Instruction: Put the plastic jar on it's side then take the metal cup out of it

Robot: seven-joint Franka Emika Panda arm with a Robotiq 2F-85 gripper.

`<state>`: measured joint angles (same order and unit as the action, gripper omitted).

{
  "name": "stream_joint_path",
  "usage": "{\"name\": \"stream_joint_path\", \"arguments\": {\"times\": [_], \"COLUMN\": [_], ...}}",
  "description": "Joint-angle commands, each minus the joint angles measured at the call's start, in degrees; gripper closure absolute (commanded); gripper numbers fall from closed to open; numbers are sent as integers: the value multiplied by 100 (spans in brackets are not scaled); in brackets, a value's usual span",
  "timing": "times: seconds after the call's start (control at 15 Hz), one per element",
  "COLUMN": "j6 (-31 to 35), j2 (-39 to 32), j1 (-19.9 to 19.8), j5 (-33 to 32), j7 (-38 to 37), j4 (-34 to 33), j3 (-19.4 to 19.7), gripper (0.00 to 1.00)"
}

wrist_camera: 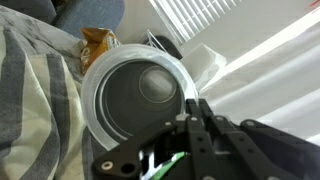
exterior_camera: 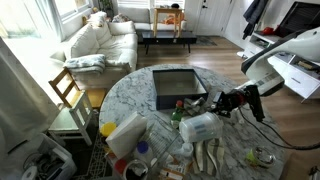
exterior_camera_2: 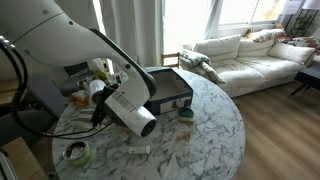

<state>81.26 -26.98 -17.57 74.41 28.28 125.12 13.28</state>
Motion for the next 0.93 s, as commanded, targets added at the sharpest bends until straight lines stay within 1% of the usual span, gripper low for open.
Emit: {"name": "stream_joint_path", "arguments": {"times": [0.0, 0.2, 0.53, 0.87], "j6": [-371, -674, -1005, -1449], "j2": [-302, -459, -694, -929], "j1": [-166, -240, -304, -407], "j5": [348, 429, 294, 549], "j7": [393, 653, 961, 1088], "j4": [-28, -46, -119, -132], "j3": [-13, 11, 82, 52], "gripper": [99, 99, 99, 99]}}
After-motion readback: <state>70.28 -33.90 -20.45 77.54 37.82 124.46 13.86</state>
